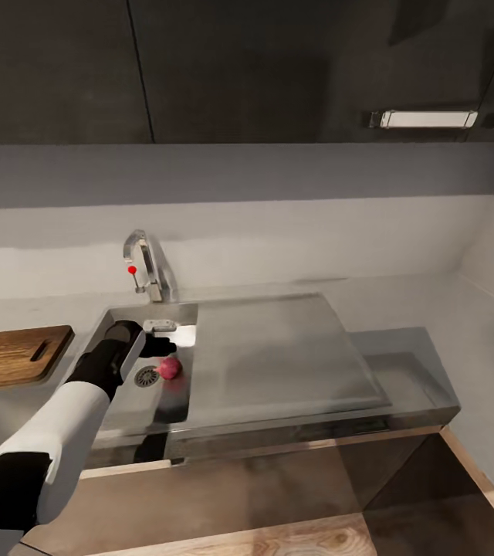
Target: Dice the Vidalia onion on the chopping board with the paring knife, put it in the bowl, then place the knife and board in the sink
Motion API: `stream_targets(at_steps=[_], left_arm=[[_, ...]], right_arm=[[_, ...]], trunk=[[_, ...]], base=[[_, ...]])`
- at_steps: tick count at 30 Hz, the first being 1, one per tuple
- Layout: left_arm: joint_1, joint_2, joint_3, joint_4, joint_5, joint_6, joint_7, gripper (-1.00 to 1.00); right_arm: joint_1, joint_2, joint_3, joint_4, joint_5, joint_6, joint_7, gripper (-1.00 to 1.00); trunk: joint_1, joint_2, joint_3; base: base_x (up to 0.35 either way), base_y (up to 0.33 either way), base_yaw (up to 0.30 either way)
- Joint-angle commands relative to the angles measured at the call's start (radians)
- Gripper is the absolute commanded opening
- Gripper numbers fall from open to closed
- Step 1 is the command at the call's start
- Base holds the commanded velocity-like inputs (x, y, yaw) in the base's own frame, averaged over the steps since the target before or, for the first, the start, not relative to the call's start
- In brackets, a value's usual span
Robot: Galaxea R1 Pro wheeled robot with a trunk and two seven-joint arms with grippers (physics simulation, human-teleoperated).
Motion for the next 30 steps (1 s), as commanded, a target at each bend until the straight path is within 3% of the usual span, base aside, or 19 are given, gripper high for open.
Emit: stream_targets(at_steps=[1,19,30], left_arm=[[-0.001,0.001,-0.004,0.0,0.005,0.004,0.001,1.0],[-0.001,-0.002,-0.004,0.04,0.005,0.002,0.001,1.0],[-0.001,-0.007,-0.004,0.076,0.005,-0.051,0.001,1.0]], right_arm=[[-0.001,0.0,0.008,0.001,-0.009,-0.003,0.002,1.0],[-0.001,0.002,0.009,0.001,-0.008,-0.004,0.001,1.0],[-0.001,0.002,0.009,0.001,-0.008,-0.004,0.001,1.0]], trunk=[[0.0,-0.001,-0.001],[0.0,-0.001,-0.001],[0.0,-0.001,-0.005]], base=[[0.004,0.002,0.0],[0.0,0.0,0.0],[0.0,0.0,0.0]])
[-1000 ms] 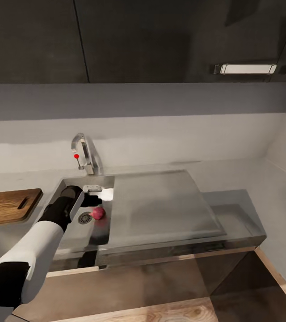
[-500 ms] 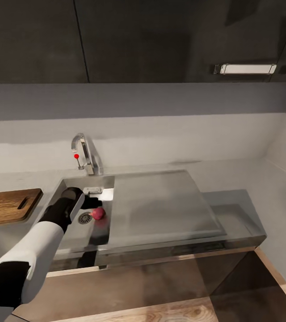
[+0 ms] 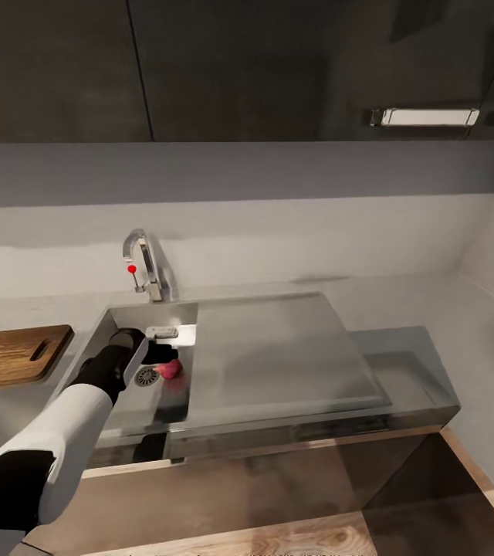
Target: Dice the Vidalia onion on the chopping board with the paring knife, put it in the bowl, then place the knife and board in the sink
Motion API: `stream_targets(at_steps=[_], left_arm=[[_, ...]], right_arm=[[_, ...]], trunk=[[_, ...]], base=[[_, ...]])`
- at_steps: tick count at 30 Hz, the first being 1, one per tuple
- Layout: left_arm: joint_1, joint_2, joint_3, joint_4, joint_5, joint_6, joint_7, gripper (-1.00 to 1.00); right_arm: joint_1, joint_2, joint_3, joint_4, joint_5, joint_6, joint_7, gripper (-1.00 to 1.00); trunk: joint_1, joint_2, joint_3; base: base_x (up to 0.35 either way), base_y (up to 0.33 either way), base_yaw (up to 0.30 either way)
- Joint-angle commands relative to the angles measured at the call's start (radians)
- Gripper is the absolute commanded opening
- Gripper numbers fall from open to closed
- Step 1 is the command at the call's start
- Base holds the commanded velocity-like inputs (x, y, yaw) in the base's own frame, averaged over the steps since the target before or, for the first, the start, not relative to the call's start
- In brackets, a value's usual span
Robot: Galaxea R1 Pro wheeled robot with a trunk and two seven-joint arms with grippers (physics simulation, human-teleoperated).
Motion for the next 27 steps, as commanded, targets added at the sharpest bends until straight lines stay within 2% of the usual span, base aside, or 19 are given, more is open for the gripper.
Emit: stream_targets(at_steps=[1,27], left_arm=[[-0.001,0.001,-0.004,-0.001,0.005,0.004,0.0,1.0],[-0.001,-0.004,-0.007,0.003,0.008,0.002,0.0,1.0]], right_arm=[[-0.001,0.0,0.008,0.001,-0.009,-0.003,0.002,1.0],[-0.001,0.002,0.008,0.001,-0.009,-0.003,-0.001,1.0]], trunk=[[0.0,-0.001,-0.002],[0.0,-0.001,-0.037]], base=[[0.0,0.0,0.0],[0.0,0.0,0.0]])
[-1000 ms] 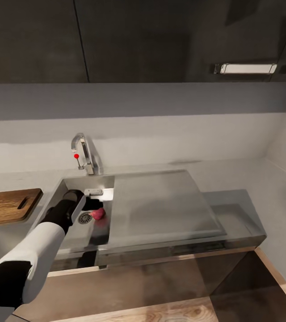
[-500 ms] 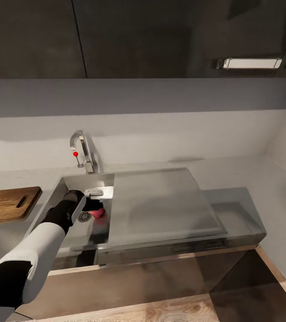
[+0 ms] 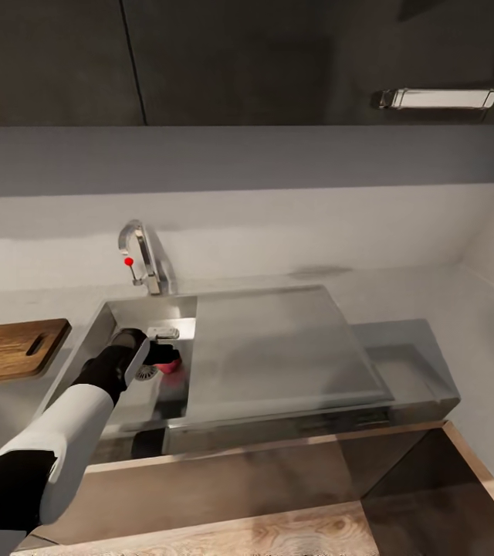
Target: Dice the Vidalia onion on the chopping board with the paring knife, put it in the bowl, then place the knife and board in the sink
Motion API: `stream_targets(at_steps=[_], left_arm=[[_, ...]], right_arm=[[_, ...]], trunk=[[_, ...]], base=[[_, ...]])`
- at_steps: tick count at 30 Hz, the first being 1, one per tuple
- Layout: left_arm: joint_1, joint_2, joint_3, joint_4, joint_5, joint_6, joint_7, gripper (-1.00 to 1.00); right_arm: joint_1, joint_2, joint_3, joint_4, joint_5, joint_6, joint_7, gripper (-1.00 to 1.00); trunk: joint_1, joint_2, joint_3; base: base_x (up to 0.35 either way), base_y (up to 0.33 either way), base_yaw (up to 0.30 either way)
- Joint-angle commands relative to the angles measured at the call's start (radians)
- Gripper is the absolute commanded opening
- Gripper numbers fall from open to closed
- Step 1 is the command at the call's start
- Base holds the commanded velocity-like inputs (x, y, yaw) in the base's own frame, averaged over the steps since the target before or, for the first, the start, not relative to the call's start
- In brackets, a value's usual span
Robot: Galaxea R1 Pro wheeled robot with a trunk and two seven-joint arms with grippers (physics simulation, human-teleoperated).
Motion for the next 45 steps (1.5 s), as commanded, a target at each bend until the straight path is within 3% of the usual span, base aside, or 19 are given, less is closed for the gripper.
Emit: stream_targets(at_steps=[1,20,45], left_arm=[[-0.001,-0.001,-0.004,-0.001,0.005,0.004,0.001,1.0],[-0.001,-0.025,-0.004,-0.002,0.002,0.004,0.001,1.0],[-0.001,-0.026,-0.004,0.013,0.002,0.004,0.001,1.0]], right_arm=[[-0.001,0.0,0.007,0.001,-0.009,-0.003,0.003,1.0],[-0.001,0.0,0.007,0.001,-0.009,-0.003,0.001,1.0],[-0.001,0.0,0.007,0.001,-0.009,-0.003,-0.001,1.0]], trunk=[[0.0,-0.001,-0.002],[0.0,-0.001,-0.013],[0.0,-0.001,-0.017]], base=[[0.0,0.0,0.0],[0.0,0.0,0.0],[0.0,0.0,0.0]])
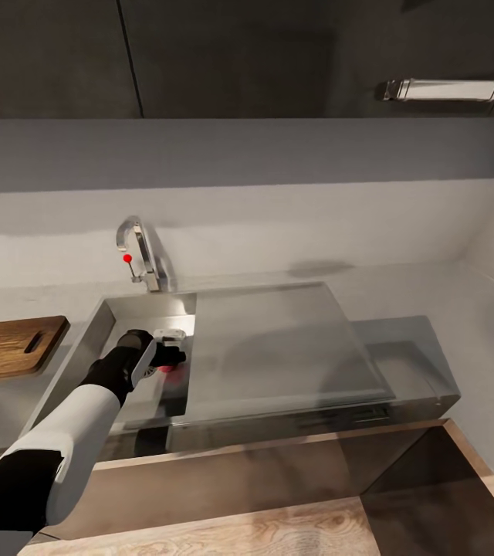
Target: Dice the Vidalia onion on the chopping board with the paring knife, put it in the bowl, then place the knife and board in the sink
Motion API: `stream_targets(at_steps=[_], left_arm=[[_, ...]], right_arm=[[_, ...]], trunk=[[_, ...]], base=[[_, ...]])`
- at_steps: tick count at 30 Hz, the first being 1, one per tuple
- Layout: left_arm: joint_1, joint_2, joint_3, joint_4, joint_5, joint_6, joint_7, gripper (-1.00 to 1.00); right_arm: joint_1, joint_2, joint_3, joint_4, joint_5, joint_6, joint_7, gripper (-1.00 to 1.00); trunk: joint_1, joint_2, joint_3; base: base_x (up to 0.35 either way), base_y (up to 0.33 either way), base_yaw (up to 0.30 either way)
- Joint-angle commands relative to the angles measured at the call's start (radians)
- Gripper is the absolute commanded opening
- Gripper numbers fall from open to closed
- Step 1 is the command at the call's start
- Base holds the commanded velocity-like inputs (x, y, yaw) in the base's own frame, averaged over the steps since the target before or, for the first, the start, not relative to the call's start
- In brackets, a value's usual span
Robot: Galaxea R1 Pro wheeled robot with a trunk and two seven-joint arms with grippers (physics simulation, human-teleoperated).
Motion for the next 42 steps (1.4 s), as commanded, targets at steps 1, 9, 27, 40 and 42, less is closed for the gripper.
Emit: stream_targets(at_steps=[1,9,27,40,42], left_arm=[[0.0,0.001,-0.004,-0.001,0.005,0.004,0.0,1.0],[0.0,0.003,-0.004,-0.002,0.005,0.004,-0.001,-1.0],[0.0,0.004,-0.003,-0.005,0.005,0.004,-0.001,-1.0],[0.0,0.008,0.0,-0.018,0.004,0.004,0.0,-1.0],[0.0,0.008,0.0,-0.02,0.004,0.005,0.0,-1.0]], right_arm=[[-0.001,0.0,0.008,0.001,-0.009,-0.003,0.003,1.0],[-0.001,0.0,0.007,0.001,-0.008,-0.003,0.003,1.0],[-0.001,0.0,0.007,0.001,-0.01,-0.003,0.002,1.0],[-0.001,0.0,0.007,0.001,-0.01,-0.003,0.001,1.0],[-0.001,0.0,0.007,0.001,-0.01,-0.003,0.001,1.0]], trunk=[[0.0,-0.001,-0.001],[0.0,-0.001,-0.002],[0.0,-0.001,-0.002],[0.0,-0.001,0.015],[0.0,-0.001,0.018]], base=[[0.0,0.0,0.0],[0.0,0.0,0.0],[0.0,0.0,0.0],[0.0,0.0,-0.008],[0.0,0.0,0.0]])
